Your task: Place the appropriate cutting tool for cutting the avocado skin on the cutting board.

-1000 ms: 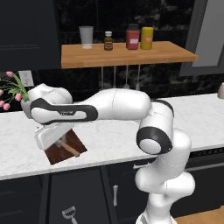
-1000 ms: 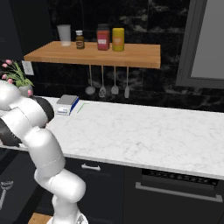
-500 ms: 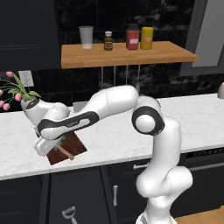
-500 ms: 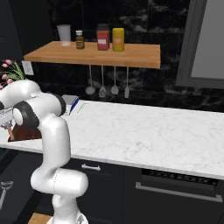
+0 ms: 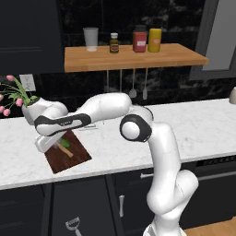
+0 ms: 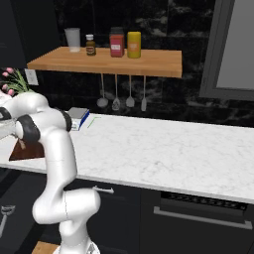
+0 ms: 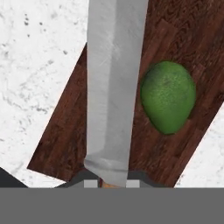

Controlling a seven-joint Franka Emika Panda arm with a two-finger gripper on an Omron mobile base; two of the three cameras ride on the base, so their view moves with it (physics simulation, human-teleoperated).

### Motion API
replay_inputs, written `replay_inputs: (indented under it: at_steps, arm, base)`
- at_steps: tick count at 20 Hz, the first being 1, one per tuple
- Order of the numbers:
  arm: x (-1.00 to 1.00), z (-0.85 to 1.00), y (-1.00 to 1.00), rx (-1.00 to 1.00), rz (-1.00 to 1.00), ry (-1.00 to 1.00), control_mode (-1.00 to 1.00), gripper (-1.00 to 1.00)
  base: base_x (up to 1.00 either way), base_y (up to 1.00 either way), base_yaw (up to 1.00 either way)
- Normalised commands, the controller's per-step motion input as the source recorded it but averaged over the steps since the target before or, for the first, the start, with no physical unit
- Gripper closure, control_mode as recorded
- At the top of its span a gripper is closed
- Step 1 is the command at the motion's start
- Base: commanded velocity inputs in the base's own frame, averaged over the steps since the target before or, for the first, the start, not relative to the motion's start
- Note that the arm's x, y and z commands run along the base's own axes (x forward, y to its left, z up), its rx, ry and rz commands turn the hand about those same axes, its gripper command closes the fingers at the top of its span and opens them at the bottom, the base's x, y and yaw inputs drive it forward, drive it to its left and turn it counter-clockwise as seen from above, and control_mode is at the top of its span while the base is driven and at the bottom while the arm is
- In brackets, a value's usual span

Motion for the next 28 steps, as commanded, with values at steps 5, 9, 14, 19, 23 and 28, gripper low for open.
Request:
replay_inputs:
  at_steps: [5,9,14,19,23,28]
  arm:
    - [0.43,-0.36,-0.01,0.01,0.00,0.03,-1.00,1.00]
    - [0.02,-0.35,-0.13,0.02,0.00,0.00,-1.00,1.00]
    - [0.00,-0.32,-0.25,0.05,0.00,0.00,-1.00,1.00]
    - [0.00,-0.35,-0.27,0.07,0.00,0.00,-1.00,1.00]
    - [-0.02,-0.45,-0.11,0.06,0.01,0.00,-1.00,1.00]
    - [-0.04,-0.40,-0.03,0.04,0.01,0.00,-1.00,-1.00]
  base:
    - [0.00,0.00,0.00]
    - [0.00,0.00,0.00]
    - [0.00,0.00,0.00]
    - [0.00,0.00,0.00]
    - [0.00,0.00,0.00]
    - [0.00,0.00,0.00]
